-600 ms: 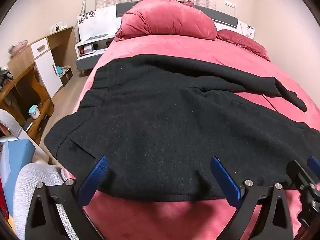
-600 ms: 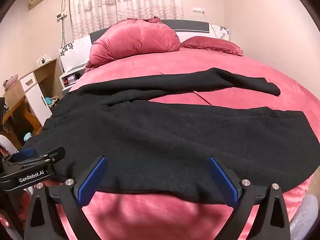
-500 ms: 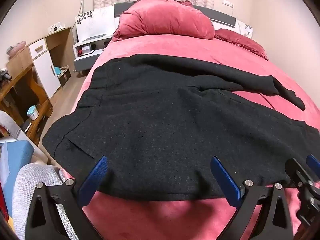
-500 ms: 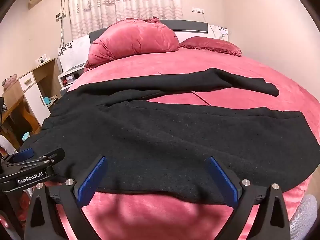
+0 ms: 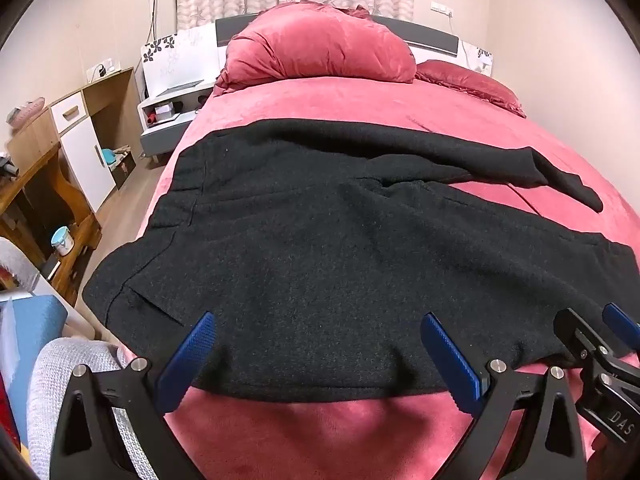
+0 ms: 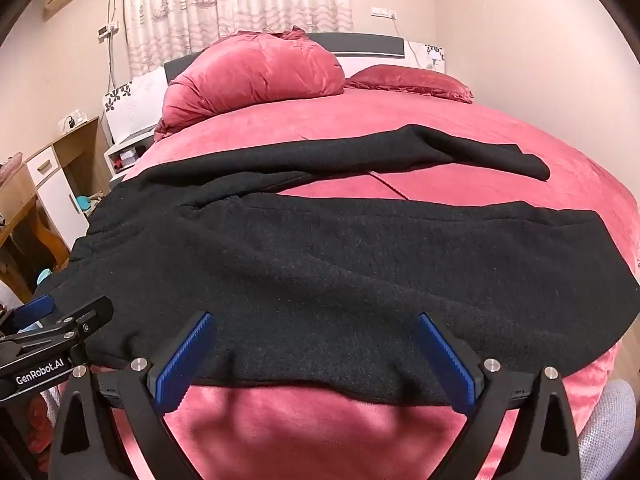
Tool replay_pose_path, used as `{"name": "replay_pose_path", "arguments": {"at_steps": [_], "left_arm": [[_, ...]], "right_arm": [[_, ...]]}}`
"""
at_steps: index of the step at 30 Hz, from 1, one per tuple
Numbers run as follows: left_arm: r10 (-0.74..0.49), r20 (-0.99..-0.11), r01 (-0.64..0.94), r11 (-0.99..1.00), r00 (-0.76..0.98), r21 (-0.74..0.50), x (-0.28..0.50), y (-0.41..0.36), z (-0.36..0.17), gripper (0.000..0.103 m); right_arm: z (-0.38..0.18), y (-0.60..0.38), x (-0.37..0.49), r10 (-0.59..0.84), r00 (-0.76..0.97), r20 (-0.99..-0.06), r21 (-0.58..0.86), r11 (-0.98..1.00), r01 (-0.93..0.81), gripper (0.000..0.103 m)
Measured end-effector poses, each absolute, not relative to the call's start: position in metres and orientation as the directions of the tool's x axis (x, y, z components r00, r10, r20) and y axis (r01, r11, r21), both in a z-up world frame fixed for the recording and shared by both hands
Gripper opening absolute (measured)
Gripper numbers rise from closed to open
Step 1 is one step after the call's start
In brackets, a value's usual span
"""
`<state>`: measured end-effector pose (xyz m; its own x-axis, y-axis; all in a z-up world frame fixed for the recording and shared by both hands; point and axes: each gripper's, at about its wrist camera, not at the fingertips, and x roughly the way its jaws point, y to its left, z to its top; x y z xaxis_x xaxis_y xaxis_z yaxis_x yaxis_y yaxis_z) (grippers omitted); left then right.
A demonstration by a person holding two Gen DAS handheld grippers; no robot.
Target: Fold large clothes
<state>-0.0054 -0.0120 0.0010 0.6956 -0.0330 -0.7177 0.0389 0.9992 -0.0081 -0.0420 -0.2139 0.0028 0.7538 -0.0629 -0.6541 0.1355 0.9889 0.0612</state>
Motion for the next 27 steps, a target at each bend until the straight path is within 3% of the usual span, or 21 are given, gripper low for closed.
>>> {"name": "replay_pose_path", "arguments": {"at_steps": [27], "left_arm": [[-0.031, -0.742, 0.033, 0.999, 0.670, -0.012, -0.0017, -0.0115, -0.0059, 0.103]], "right_arm": [[-0.0037, -0.2186, -0.0380, -0.049, 0.743, -0.667, 0.082, 0.987, 0.138, 0.102]]}}
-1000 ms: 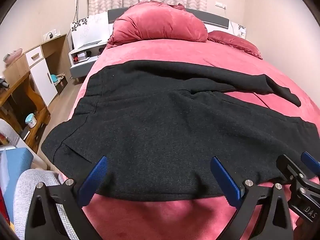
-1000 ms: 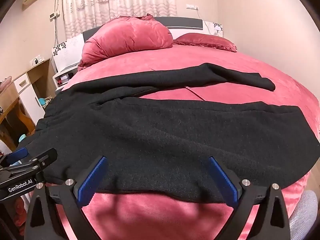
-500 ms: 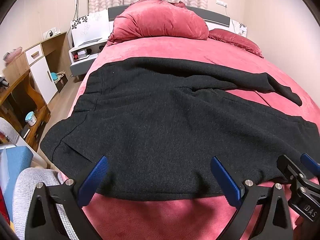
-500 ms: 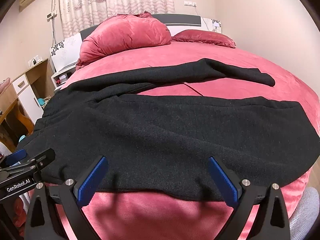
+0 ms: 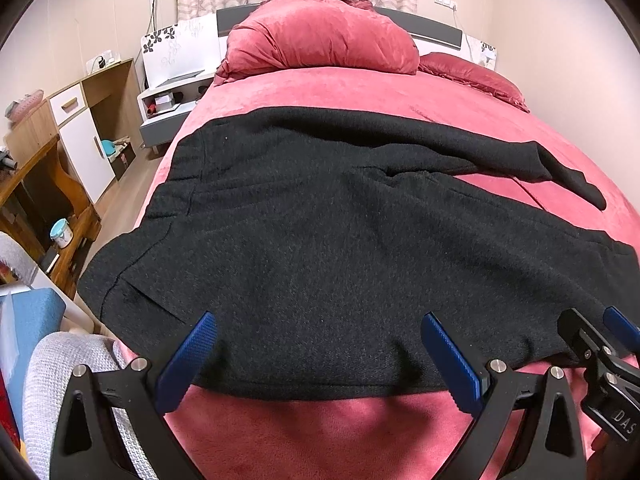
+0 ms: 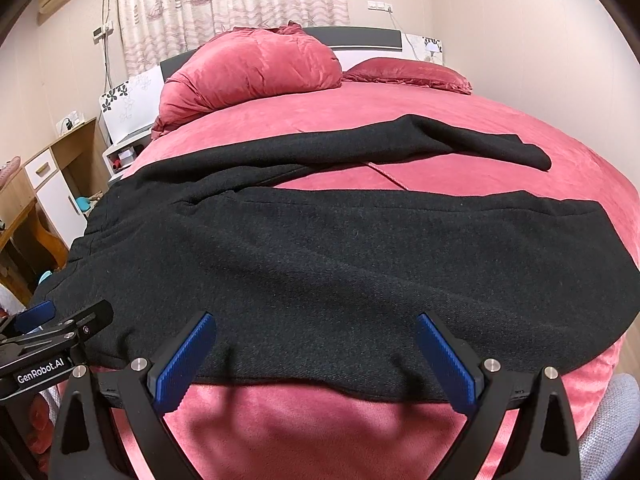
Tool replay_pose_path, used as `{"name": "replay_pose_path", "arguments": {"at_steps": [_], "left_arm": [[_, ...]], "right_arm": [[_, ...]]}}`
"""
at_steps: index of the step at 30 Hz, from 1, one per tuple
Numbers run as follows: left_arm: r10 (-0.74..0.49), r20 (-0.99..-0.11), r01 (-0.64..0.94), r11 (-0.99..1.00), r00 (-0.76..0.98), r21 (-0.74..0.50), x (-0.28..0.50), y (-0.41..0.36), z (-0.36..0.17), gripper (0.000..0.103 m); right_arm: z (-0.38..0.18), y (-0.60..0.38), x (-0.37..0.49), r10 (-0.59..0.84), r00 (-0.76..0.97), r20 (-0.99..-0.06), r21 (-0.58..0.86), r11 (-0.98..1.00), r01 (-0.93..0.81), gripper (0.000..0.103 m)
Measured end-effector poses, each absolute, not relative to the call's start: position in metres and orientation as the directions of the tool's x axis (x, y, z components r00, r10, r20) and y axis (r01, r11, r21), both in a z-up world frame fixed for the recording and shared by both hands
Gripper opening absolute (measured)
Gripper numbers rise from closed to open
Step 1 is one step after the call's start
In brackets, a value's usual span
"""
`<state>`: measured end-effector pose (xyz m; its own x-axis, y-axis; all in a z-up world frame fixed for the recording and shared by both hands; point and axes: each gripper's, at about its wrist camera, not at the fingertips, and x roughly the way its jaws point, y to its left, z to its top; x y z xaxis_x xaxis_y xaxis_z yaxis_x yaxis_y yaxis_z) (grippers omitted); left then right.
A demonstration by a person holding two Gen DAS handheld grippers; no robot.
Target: Fold large clothes
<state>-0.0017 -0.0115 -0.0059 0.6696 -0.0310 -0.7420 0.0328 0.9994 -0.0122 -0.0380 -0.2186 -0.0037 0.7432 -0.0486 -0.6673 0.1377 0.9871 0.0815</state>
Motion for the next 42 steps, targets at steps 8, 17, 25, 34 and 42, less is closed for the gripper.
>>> {"name": "replay_pose_path", "arguments": {"at_steps": [8, 17, 25, 34, 42], "left_arm": [[-0.030, -0.750, 0.031, 0.999, 0.661, -0.013, 0.000, -0.012, -0.008, 0.103], [-0.030, -0.757, 0.031, 0.999, 0.653, -0.014, 0.003, -0.012, -0.010, 0.103], [-0.033, -0.764, 0.030, 0.999, 0.645, -0.019, 0.005, -0.013, -0.012, 0.103], [-0.037, -0.765, 0.037, 0.999, 0.643, -0.017, 0.005, -0.014, -0.013, 0.103], [-0.218, -0.766, 0.122, 0.976, 0.604, -0.181, 0.009, -0.008, -0.015, 0.103]], "right_arm": [[-0.006, -0.220, -0.037, -0.047, 0.744, -0.666, 0.085, 0.987, 0.138, 0.102], [-0.008, -0.223, -0.034, -0.042, 0.740, -0.672, 0.094, 0.985, 0.142, 0.102], [-0.010, -0.224, -0.033, -0.044, 0.740, -0.671, 0.097, 0.984, 0.146, 0.102], [-0.010, -0.225, -0.033, -0.040, 0.742, -0.669, 0.103, 0.984, 0.146, 0.102], [-0.006, -0.236, -0.032, -0.057, 0.769, -0.637, 0.118, 0.978, 0.170, 0.103]]}}
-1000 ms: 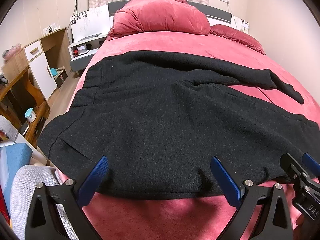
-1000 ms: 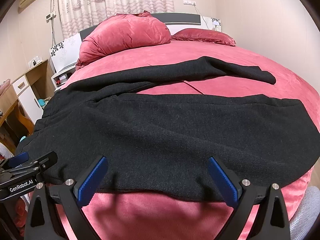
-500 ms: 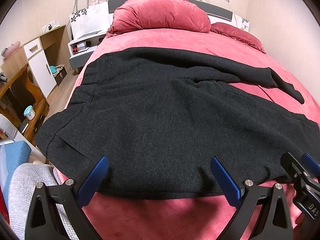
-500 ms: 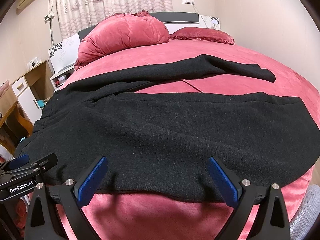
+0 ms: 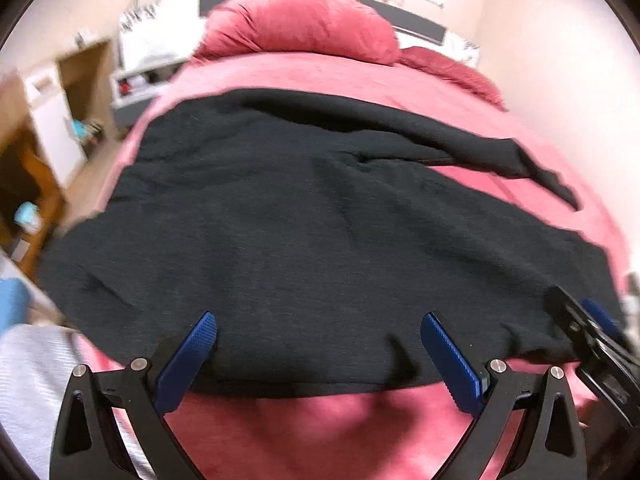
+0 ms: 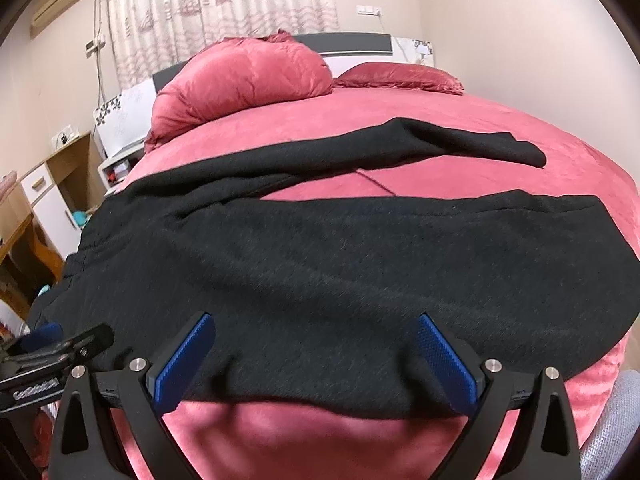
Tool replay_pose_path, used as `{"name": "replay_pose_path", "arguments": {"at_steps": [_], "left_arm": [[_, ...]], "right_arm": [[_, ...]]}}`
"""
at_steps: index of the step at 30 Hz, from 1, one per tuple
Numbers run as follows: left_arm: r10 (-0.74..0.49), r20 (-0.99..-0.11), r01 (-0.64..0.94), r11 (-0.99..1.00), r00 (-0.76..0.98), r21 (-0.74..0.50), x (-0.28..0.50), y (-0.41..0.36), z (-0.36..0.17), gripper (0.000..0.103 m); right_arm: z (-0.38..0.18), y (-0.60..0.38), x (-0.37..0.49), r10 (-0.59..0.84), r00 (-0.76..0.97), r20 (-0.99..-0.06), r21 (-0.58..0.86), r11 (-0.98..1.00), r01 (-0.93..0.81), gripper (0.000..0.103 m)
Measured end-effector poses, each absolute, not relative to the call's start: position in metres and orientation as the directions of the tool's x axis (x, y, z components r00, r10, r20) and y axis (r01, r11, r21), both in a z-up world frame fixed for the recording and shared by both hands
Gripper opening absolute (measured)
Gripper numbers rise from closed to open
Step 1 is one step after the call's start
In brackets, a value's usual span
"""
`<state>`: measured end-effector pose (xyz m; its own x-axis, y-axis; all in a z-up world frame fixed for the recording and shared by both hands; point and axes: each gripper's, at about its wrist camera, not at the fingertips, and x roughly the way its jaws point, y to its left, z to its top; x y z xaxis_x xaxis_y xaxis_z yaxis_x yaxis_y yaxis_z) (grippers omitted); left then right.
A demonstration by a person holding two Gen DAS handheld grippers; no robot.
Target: Fold large clothes
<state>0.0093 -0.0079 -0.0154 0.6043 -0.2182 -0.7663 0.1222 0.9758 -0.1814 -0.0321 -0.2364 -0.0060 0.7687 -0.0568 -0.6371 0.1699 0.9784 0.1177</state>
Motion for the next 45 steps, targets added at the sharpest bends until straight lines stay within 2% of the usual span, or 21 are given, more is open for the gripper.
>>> {"name": "replay_pose_path", "arguments": {"at_steps": [2, 3, 10, 15, 23, 28, 31, 35, 40, 45], "left_arm": [[-0.284, -0.765, 0.138, 0.958, 0.578, -0.252, 0.013, -0.005, -0.017, 0.103], [-0.276, -0.767, 0.137, 0.961, 0.579, -0.242, 0.013, -0.006, -0.016, 0.103], [-0.233, -0.682, 0.253, 0.965, 0.693, -0.073, 0.011, -0.040, 0.005, 0.103], [-0.180, -0.678, 0.308, 0.949, 0.713, 0.072, 0.034, -0.069, 0.009, 0.103], [-0.184, -0.654, 0.309, 0.948, 0.734, 0.080, 0.084, -0.106, 0.023, 0.103], [-0.137, -0.645, 0.265, 0.958, 0.751, 0.105, 0.126, -0.124, 0.024, 0.102], [-0.090, -0.641, 0.230, 0.963, 0.762, 0.138, 0.153, -0.133, 0.019, 0.095], [-0.053, -0.666, 0.214, 0.963, 0.744, 0.162, 0.185, -0.142, 0.007, 0.070], [-0.004, -0.689, 0.185, 0.964, 0.725, 0.189, 0.214, -0.145, -0.014, 0.050], [0.001, -0.667, 0.209, 0.949, 0.745, 0.235, 0.213, -0.148, -0.035, 0.049]], "right_arm": [[-0.004, -0.245, -0.032, -0.055, 0.785, -0.617, 0.145, 0.972, 0.182, 0.103], [-0.003, -0.249, -0.032, -0.059, 0.791, -0.609, 0.157, 0.969, 0.193, 0.103], [-0.006, -0.292, -0.021, -0.087, 0.754, -0.651, 0.186, 0.945, 0.270, 0.103], [-0.006, -0.324, -0.017, -0.120, 0.744, -0.657, 0.170, 0.938, 0.301, 0.103], [0.002, -0.383, -0.008, -0.182, 0.736, -0.652, 0.151, 0.920, 0.362, 0.103], [0.009, -0.430, 0.010, -0.195, 0.722, -0.664, 0.163, 0.905, 0.394, 0.102], [0.013, -0.467, 0.023, -0.217, 0.703, -0.677, 0.179, 0.878, 0.443, 0.101], [0.016, -0.518, 0.044, -0.191, 0.690, -0.698, 0.240, 0.846, 0.477, 0.095], [0.019, -0.584, 0.079, -0.188, 0.685, -0.704, 0.290, 0.804, 0.519, 0.089], [0.014, -0.643, 0.117, -0.159, 0.672, -0.724, 0.372, 0.730, 0.574, 0.086]]}}
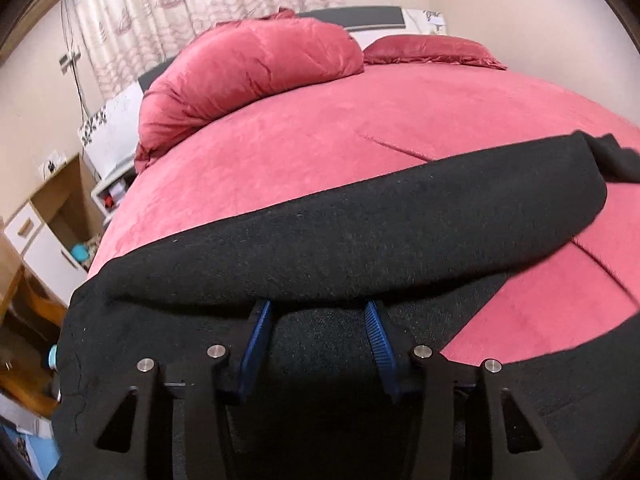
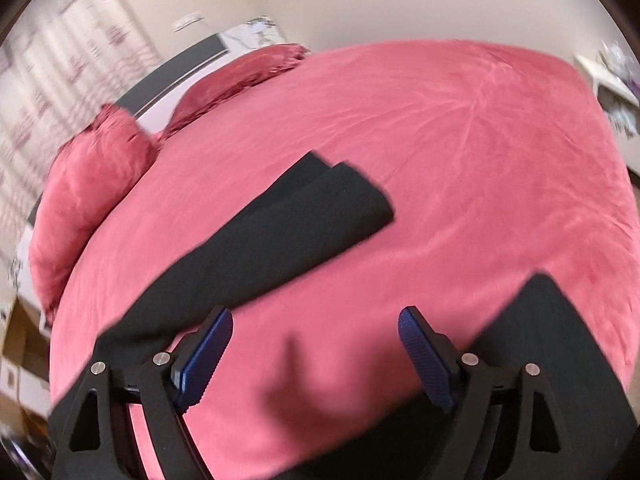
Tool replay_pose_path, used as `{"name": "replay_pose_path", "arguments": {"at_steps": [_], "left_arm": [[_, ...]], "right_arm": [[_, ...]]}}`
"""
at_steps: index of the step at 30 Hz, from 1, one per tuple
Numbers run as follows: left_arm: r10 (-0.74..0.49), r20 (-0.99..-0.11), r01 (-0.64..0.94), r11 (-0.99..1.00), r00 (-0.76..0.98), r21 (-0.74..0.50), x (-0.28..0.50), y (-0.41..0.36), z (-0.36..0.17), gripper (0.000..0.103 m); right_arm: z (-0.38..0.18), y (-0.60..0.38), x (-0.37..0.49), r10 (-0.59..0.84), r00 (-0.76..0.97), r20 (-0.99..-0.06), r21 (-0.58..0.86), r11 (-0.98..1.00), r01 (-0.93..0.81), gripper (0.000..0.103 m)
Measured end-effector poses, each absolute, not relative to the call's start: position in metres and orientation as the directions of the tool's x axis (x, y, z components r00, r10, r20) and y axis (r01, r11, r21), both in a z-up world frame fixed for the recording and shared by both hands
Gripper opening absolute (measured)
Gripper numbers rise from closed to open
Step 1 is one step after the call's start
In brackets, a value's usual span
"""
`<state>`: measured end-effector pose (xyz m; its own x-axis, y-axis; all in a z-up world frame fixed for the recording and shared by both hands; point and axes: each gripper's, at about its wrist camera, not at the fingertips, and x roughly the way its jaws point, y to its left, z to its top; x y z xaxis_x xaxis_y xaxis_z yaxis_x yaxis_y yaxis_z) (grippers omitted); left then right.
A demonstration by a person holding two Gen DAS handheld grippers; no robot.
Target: Fold large clothes
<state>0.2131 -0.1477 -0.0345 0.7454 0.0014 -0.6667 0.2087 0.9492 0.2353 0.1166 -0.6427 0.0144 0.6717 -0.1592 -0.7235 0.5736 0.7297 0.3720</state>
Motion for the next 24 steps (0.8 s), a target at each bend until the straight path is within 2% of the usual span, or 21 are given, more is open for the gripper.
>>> {"name": "replay_pose_path", "arguments": {"at_steps": [1, 3, 5, 7, 12, 15, 17, 18, 20, 24], "left_arm": [[-0.003, -0.660, 0.205, 0.952, 0.751, 0.229, 0.212, -0.147, -0.036, 0.050], [0.001, -0.662, 0.193, 0.956, 0.750, 0.220, 0.213, -0.143, -0.038, 0.058], [0.021, -0.662, 0.157, 0.966, 0.749, 0.207, 0.215, -0.137, -0.041, 0.074], [0.016, -0.671, 0.140, 0.974, 0.742, 0.178, 0.218, -0.130, -0.042, 0.079], [-0.008, -0.687, 0.135, 0.982, 0.726, 0.132, 0.225, -0.124, -0.045, 0.085], [-0.022, -0.701, 0.130, 0.986, 0.713, 0.102, 0.229, -0.119, -0.046, 0.091], [-0.037, -0.710, 0.128, 0.989, 0.704, 0.075, 0.231, -0.116, -0.047, 0.094], [-0.041, -0.711, 0.128, 0.989, 0.702, 0.069, 0.231, -0.115, -0.048, 0.095], [-0.039, -0.710, 0.128, 0.989, 0.703, 0.072, 0.230, -0.116, -0.048, 0.095], [-0.042, -0.711, 0.129, 0.989, 0.702, 0.069, 0.228, -0.117, -0.049, 0.096]], "right_arm": [[0.013, -0.655, 0.123, -0.171, 0.666, -0.726, 0.377, 0.711, 0.593, 0.086], [0.011, -0.673, 0.136, -0.186, 0.658, -0.729, 0.384, 0.685, 0.619, 0.086], [0.010, -0.690, 0.149, -0.203, 0.650, -0.732, 0.381, 0.670, 0.638, 0.086], [0.009, -0.704, 0.163, -0.211, 0.639, -0.739, 0.368, 0.668, 0.646, 0.086], [0.005, -0.722, 0.199, -0.210, 0.604, -0.769, 0.310, 0.704, 0.639, 0.083], [0.001, -0.725, 0.218, -0.216, 0.570, -0.793, 0.249, 0.739, 0.626, 0.069], [-0.005, -0.718, 0.227, -0.194, 0.550, -0.812, 0.210, 0.782, 0.587, 0.042], [-0.008, -0.713, 0.227, -0.185, 0.539, -0.822, 0.195, 0.797, 0.571, 0.039], [-0.004, -0.705, 0.222, -0.221, 0.545, -0.809, 0.146, 0.821, 0.551, 0.009], [0.017, -0.694, 0.191, -0.198, 0.652, -0.732, 0.220, 0.837, 0.501, 0.007]]}}
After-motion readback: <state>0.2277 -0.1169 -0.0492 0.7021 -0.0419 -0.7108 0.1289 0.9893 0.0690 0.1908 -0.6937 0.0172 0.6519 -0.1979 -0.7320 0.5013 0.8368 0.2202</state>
